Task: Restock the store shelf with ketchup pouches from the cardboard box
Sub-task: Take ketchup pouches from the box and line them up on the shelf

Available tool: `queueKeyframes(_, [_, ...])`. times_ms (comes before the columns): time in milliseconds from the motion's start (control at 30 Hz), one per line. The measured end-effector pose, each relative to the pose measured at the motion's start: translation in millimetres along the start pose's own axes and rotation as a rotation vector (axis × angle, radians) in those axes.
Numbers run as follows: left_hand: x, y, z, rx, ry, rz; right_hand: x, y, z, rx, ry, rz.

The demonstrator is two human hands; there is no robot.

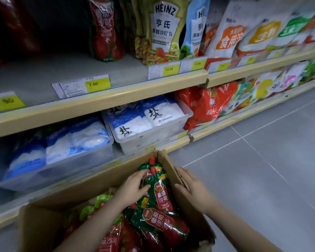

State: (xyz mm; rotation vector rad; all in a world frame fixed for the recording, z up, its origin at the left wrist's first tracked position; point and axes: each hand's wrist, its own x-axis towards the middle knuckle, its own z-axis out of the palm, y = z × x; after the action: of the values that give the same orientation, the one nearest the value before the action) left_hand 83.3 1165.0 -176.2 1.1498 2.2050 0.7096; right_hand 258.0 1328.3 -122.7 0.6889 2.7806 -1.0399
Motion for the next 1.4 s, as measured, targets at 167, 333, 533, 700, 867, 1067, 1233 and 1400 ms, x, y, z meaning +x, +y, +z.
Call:
queueKeyframes(167, [17, 2, 16, -0.016, 0.043, -0.047, 4, 2, 7, 0.059, 0.031, -0.004])
queueKeyframes(333, [21, 8, 14, -0.198, 0.099, -0.089, 4, 1, 8, 0.05, 0.027, -0.019])
queueKeyframes(533, [6, 24, -9, -0.403, 0.07, 0.019, 5, -4, 0, 0.046, 0.013, -0.063])
queueKeyframes(700, [-2, 55, -46, -0.414, 0.036, 0.17, 15, -29, -24, 0.146, 0.006, -0.142])
queueKeyframes(867, [-2, 93, -114, -0.408, 0.132, 0.22, 33, -73, -59, 0.535, -0.064, -0.193])
queueKeyframes(1067, [-13, 115, -157, -0.443, 0.297, 0.18, 46, -114, -100, 0.602, 0.029, -0.237])
queueKeyframes(1233, [-25, 121, -156, -0.328, 0.215, 0.082, 50, -148, -143, 0.705, 0.082, -0.273])
queueKeyframes(1400, [-22, 135, -174, -0.313, 0.423, 0.134, 49, -165, -167, 0.772, 0.126, -0.349])
